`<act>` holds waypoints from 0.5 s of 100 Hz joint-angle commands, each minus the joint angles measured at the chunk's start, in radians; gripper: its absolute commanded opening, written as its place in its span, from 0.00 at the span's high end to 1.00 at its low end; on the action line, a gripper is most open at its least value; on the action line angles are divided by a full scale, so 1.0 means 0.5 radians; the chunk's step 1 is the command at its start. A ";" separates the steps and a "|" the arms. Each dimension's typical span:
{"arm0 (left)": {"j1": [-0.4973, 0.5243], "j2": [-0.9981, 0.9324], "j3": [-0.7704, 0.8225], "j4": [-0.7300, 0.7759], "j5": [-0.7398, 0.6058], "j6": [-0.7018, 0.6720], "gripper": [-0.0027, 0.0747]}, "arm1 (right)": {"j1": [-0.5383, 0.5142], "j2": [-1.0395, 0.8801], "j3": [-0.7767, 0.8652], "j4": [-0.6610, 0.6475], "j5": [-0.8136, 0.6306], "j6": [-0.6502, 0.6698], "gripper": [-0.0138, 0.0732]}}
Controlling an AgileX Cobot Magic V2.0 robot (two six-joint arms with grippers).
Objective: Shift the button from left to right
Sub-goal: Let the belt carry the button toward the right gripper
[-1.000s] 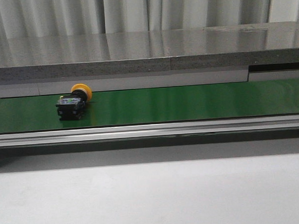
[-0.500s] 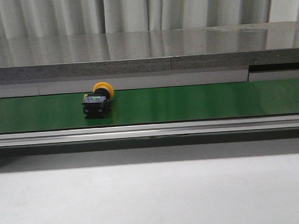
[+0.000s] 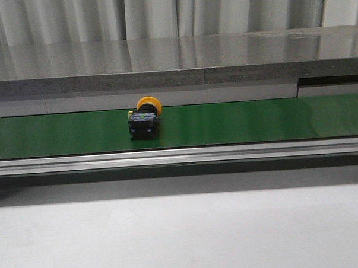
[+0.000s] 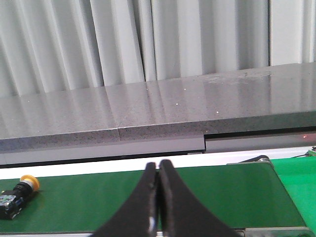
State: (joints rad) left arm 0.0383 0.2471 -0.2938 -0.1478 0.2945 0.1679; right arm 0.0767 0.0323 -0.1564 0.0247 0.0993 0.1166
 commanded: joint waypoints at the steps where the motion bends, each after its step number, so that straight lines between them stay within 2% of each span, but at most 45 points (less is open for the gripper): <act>1: -0.012 0.017 -0.051 -0.014 -0.146 0.008 0.99 | -0.002 0.159 -0.209 0.002 0.008 -0.002 0.91; 18: -0.012 0.017 -0.051 -0.014 -0.146 0.008 0.99 | -0.002 0.490 -0.532 0.002 0.374 -0.002 0.91; 40: -0.012 0.017 -0.051 -0.014 -0.146 0.008 0.99 | -0.002 1.010 -1.018 0.002 1.026 -0.002 0.91; 50: -0.012 0.017 -0.051 -0.014 -0.146 0.008 0.99 | -0.002 1.238 -1.203 0.006 1.198 -0.002 0.91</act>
State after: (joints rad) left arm 0.0383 0.2471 -0.2924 -0.1478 0.2967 0.1679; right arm 0.0767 0.5601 -0.6691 0.0247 0.6799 0.1166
